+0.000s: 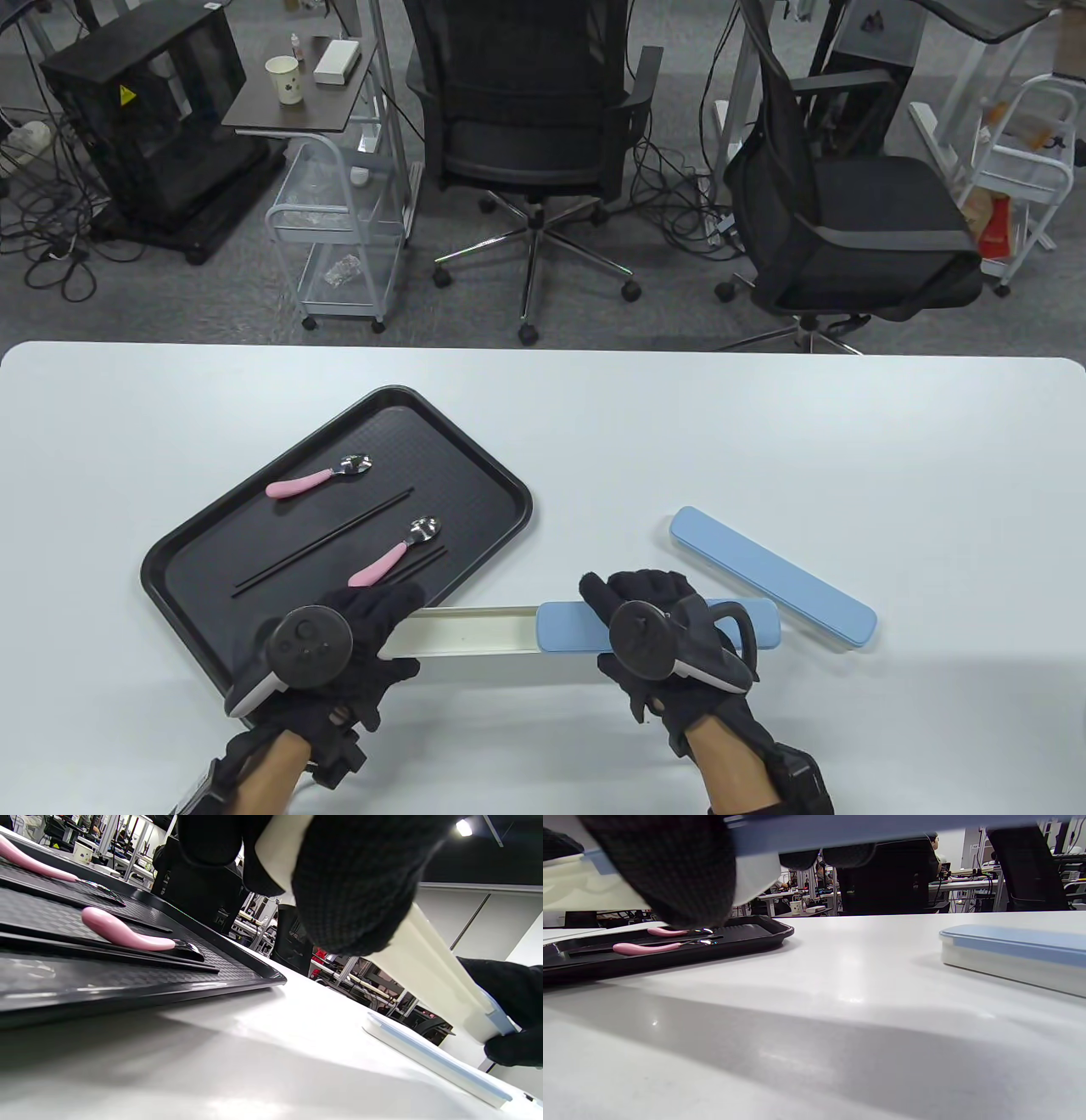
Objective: Slide to open lunch boxes and place utensils
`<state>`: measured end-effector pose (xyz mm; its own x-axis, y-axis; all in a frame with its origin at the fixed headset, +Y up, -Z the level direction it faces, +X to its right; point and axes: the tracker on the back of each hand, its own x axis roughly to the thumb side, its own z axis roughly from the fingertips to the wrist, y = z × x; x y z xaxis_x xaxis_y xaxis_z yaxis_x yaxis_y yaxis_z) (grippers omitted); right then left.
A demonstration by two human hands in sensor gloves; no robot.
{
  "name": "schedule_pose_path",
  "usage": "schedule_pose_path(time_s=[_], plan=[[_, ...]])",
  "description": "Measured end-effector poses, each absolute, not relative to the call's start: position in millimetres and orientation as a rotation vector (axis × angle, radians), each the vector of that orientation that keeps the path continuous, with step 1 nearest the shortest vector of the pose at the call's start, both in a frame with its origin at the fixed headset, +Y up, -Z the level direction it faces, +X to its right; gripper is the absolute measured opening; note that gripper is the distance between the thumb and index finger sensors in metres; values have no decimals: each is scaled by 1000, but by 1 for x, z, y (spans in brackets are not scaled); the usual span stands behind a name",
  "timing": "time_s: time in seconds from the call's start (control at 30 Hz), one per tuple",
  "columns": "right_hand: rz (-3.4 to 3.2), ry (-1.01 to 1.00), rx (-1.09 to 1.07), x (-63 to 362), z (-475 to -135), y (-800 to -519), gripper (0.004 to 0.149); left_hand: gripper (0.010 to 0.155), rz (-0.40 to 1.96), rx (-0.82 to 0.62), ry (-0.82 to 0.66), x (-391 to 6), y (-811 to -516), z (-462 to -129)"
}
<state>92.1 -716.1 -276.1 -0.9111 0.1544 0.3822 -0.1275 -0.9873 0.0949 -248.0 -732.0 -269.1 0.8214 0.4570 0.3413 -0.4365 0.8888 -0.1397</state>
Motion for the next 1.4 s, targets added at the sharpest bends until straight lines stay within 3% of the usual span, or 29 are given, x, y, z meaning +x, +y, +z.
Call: schedule_pose_path(time_s=[0.17,0.33,0.53,0.83,1.1,1.4], plan=[[2936,89,590,92,-276,-716,82,83,480,-74,-347,-256,-729,-271],[2966,41,537,98,-277,-714,82,74,481,6,-165,-287,-723,-277],[2963,44,503,102,-279,-715,82,68,490,-47,8,-313,-736,-289],[2963,66,473,107,-281,-716,82,67,275,-184,209,-319,-756,-297],[2960,86,463,108,-281,-716,82,59,145,-288,266,-318,-772,-302],[2957,96,458,110,-282,-716,82,47,65,-292,269,-309,-773,-306]])
